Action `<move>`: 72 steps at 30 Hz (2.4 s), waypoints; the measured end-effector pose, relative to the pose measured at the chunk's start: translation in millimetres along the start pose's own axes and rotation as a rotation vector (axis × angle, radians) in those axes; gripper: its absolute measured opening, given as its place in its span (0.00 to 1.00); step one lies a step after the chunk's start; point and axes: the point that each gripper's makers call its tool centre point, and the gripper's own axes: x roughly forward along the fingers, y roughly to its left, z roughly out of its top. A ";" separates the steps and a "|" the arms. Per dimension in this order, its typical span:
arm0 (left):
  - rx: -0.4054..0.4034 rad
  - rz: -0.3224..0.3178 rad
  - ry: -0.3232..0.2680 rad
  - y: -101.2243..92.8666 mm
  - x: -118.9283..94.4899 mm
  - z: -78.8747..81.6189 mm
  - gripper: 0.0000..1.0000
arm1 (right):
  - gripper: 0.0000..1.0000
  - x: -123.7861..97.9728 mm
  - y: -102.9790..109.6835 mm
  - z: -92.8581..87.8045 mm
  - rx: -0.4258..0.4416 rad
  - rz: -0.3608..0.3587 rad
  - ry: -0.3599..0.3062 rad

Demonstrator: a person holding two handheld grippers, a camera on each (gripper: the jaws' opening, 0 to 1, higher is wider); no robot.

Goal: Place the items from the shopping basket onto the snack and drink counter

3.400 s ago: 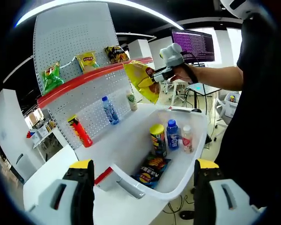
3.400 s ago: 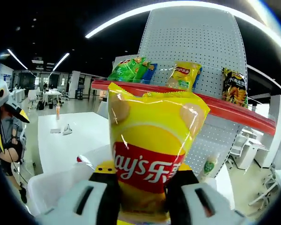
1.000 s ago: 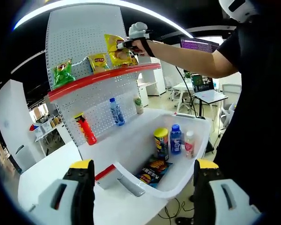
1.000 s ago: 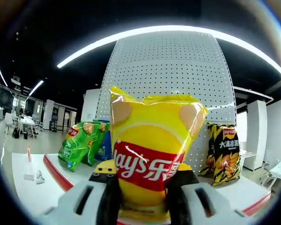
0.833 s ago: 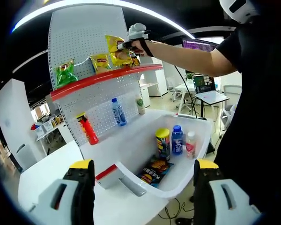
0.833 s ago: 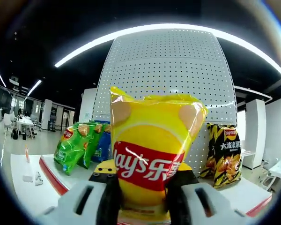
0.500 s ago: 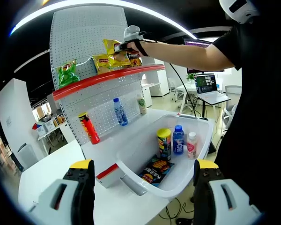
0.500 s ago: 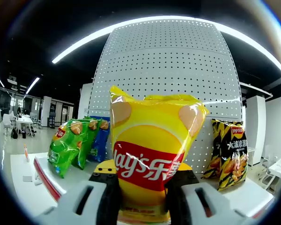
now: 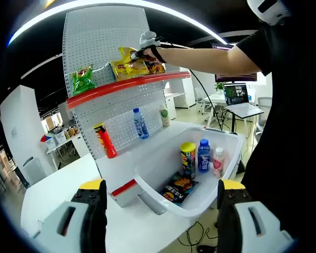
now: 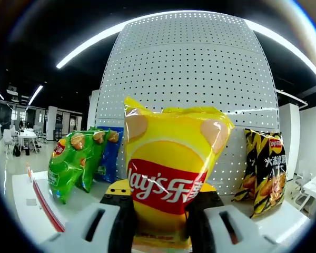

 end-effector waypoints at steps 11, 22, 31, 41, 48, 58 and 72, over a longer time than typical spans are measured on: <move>-0.013 0.003 0.007 -1.0 0.9 -5.1 0.86 | 0.37 28.7 1.6 -19.2 0.001 -0.014 0.064; -0.035 0.029 0.019 4.2 -3.4 -11.1 0.86 | 0.38 48.7 0.7 -24.1 -0.005 -0.032 0.090; -0.035 0.028 0.032 2.3 -1.7 -14.4 0.85 | 0.42 48.2 2.5 -30.3 -0.033 -0.044 0.072; -0.040 0.054 0.042 6.8 -4.2 -18.4 0.86 | 0.45 42.4 6.7 -31.6 -0.065 -0.042 0.083; -0.034 0.055 -0.001 5.9 -4.9 -2.0 0.87 | 0.53 47.3 2.0 -36.8 -0.053 -0.045 0.102; -0.003 0.060 0.047 6.5 -2.5 -9.8 0.87 | 0.70 72.3 2.9 -42.6 -0.105 0.013 0.120; -0.021 0.066 0.032 8.5 -2.5 -8.3 0.87 | 0.91 75.7 -2.0 -42.4 -0.105 0.009 0.112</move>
